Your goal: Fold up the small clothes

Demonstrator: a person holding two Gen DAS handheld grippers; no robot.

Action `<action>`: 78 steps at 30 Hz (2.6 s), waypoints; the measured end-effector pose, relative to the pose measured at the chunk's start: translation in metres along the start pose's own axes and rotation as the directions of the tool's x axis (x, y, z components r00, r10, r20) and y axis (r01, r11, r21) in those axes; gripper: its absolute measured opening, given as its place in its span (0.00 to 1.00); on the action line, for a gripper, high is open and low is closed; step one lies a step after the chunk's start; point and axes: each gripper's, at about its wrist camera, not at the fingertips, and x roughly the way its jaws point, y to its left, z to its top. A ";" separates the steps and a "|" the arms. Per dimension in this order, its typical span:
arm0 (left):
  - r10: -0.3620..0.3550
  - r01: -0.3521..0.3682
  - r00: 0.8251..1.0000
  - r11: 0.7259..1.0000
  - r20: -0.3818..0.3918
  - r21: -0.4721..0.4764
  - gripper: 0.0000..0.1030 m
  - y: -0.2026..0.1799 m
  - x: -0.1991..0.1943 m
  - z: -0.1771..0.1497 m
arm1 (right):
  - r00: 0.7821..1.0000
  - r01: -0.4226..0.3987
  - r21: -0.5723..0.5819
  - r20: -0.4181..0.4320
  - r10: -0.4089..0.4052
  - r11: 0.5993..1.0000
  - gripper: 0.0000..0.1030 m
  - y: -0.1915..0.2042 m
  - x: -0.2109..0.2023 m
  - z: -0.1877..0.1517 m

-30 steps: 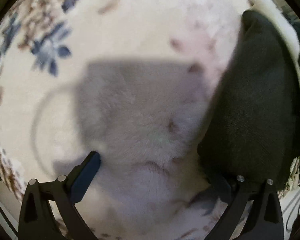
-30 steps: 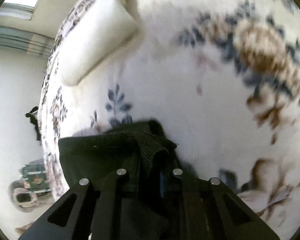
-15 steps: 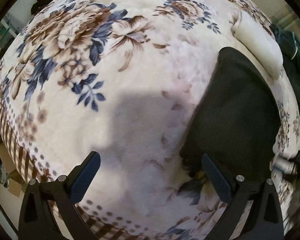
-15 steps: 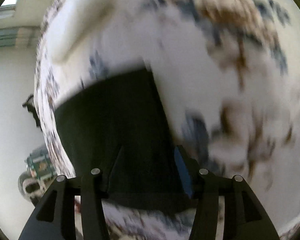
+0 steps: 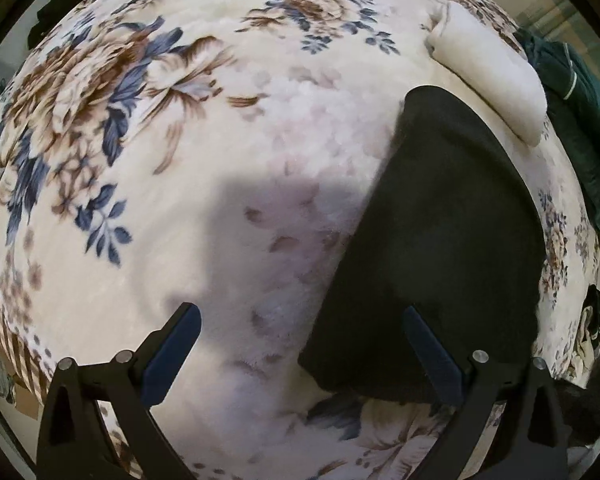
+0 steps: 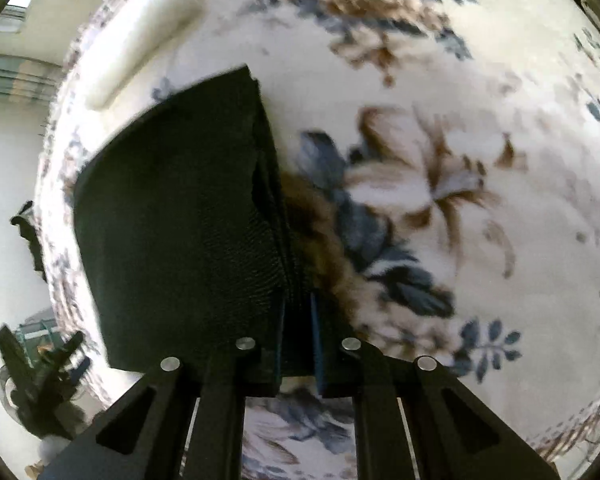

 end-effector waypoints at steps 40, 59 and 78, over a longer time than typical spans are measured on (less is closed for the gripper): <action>-0.528 0.528 0.836 0.848 -0.146 -0.048 0.76 -0.007 0.076 0.118 | 0.842 -0.481 0.160 -0.189 0.505 0.862 0.75 -0.033 0.082 0.126; -0.573 0.607 0.786 0.786 -0.232 0.116 0.22 -0.061 0.082 0.109 | 0.702 -0.643 0.018 -0.388 0.598 0.766 0.31 0.062 0.136 0.092; -0.626 0.633 0.772 0.739 -0.114 0.230 0.20 -0.187 0.004 0.326 | 0.765 -0.638 -0.095 -0.185 0.617 0.764 0.19 0.102 0.076 0.141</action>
